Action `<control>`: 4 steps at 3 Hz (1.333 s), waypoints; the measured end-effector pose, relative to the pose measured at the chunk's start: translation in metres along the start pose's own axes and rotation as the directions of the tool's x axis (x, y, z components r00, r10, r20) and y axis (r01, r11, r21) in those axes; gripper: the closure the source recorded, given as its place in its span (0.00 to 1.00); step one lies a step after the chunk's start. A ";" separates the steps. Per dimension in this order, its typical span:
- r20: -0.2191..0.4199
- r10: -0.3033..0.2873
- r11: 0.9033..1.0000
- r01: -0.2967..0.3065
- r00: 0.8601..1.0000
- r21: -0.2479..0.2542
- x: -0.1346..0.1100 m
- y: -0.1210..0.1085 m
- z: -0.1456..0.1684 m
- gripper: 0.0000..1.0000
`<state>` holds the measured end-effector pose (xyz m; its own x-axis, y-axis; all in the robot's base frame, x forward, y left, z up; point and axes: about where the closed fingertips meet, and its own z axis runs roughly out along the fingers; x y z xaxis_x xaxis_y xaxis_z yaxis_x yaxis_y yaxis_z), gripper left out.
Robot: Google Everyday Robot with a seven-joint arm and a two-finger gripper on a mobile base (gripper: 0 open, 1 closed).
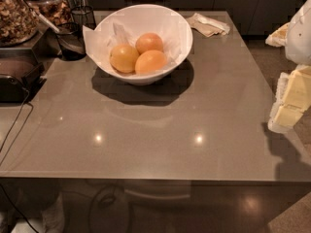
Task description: Pick orange from white bowl
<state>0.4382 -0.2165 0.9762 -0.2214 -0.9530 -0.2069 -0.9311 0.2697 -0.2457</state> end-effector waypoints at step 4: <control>-0.060 0.116 0.985 -0.122 0.992 -0.118 -0.095 -0.043 0.051 0.00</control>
Offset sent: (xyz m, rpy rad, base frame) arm 0.0348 0.0511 -0.0192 0.0042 0.2211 -0.1813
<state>0.5142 -0.1312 0.9585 -0.3444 -0.9220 -0.1770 -0.9248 0.3656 -0.1050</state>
